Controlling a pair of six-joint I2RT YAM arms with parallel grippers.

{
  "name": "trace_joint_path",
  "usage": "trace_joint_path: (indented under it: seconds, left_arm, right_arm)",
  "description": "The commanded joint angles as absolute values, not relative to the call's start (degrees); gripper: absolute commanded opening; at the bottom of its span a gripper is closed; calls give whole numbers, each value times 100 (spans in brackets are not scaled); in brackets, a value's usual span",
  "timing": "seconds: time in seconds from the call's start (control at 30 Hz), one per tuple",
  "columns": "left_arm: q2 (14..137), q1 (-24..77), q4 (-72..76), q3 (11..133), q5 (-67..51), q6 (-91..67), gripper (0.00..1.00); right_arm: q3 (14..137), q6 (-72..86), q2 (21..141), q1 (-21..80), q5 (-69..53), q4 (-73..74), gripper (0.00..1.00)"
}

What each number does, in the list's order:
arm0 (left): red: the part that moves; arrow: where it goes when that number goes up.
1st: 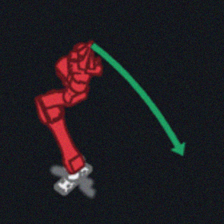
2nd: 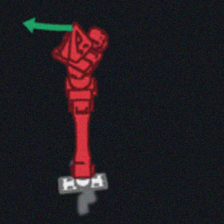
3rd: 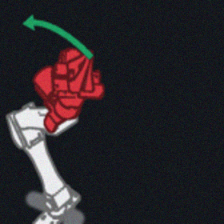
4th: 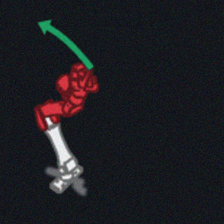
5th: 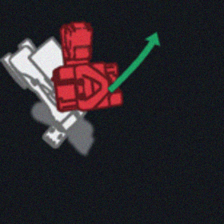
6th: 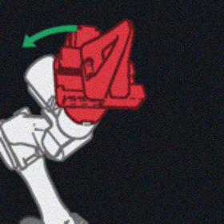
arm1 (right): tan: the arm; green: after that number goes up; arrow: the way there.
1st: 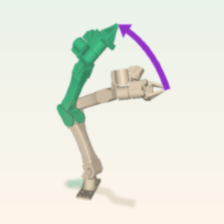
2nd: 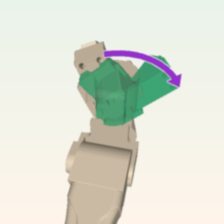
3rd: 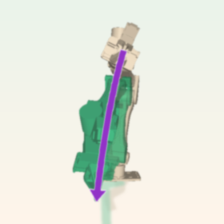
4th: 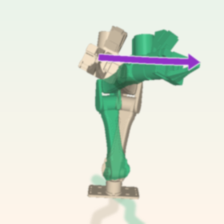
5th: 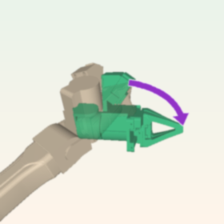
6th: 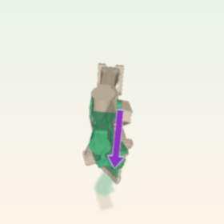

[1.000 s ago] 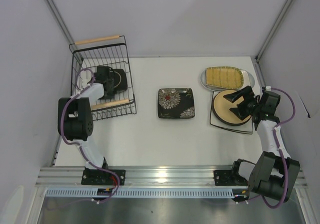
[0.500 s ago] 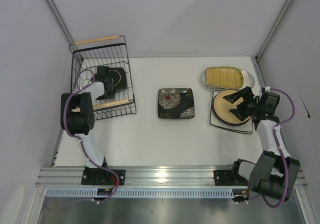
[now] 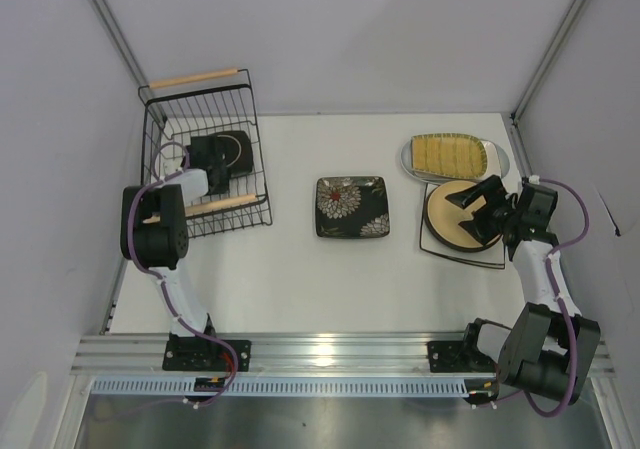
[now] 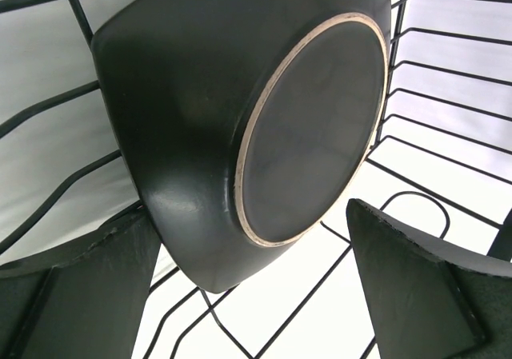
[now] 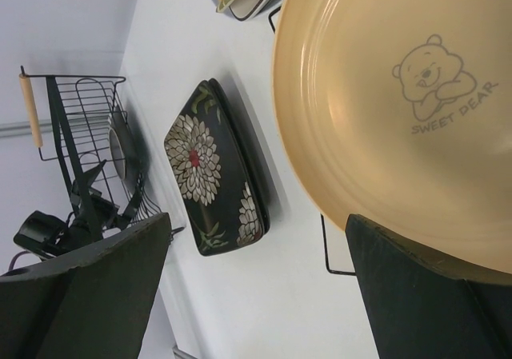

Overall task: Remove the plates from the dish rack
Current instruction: Grab a plate with the left arm

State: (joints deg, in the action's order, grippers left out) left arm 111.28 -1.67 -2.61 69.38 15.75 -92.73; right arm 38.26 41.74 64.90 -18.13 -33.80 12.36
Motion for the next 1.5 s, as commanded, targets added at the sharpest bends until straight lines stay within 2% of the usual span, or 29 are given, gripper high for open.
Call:
trace_joint_path:
  seconds: [0.0,0.23,0.73,0.93,1.13,1.33,1.43,1.47]
  left_arm:
    - [10775,-264,387,7101,1494,-9281,100]
    - [10705,-255,44,7540,1090,-9211,100]
    - [10450,-229,97,7462,1125,-9343,100]
    - [10669,-237,536,7409,1283,-9386,100]
    - [11004,-229,2204,6900,1537,-9431,98]
    - [11372,-237,2935,6899,1468,-9378,88]
    - [11513,-237,3233,6891,1363,-9448,74]
    - [11601,-237,3365,6830,1310,-9466,63]
  right_arm:
    - [4034,4122,6390,-1732,-3296,1230,100]
    - [4069,4122,6451,-1670,-3217,1248,100]
    - [4104,4157,6600,-1538,-3155,1160,100]
    - [4096,4140,6609,-1538,-3138,1169,100]
    - [4122,4096,6592,-1538,-3129,1230,100]
    - [4131,4096,6583,-1538,-3111,1266,100]
    - [4157,4078,6548,-1538,-3094,1309,100]
    - [4157,4061,6530,-1538,-3085,1336,100]
